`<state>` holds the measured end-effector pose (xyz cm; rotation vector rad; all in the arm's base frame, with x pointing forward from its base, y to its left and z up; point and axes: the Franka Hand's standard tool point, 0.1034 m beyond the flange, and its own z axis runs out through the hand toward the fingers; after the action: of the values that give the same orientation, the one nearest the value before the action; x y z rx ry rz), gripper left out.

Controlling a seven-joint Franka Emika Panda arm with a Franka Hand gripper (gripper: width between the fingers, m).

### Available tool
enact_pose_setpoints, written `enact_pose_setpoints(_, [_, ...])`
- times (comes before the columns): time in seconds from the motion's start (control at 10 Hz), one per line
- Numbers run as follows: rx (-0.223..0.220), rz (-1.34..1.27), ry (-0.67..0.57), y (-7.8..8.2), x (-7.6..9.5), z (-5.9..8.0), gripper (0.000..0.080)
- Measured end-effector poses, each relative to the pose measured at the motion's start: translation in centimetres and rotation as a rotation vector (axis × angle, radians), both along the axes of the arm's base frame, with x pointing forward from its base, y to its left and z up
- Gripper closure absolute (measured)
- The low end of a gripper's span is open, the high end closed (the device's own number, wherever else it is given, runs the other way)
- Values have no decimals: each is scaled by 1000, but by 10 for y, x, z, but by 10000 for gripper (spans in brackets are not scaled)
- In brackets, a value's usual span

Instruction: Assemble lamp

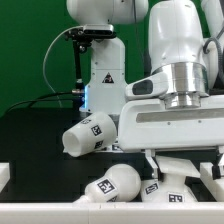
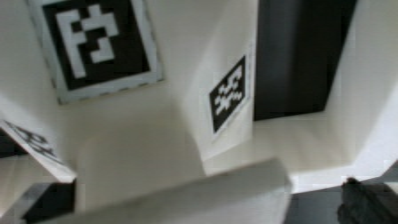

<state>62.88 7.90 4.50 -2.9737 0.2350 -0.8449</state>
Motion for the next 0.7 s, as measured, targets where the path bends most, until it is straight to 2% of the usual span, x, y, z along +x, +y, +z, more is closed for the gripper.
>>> enact_pose_setpoints(0.2, [2,0,0,4,-2,-8,100])
enact_pose_setpoints(0.5, [21,16,-10,31,4,-5,100])
enact_pose_setpoints(0.7, [21,23,-15,36,6,-3,100])
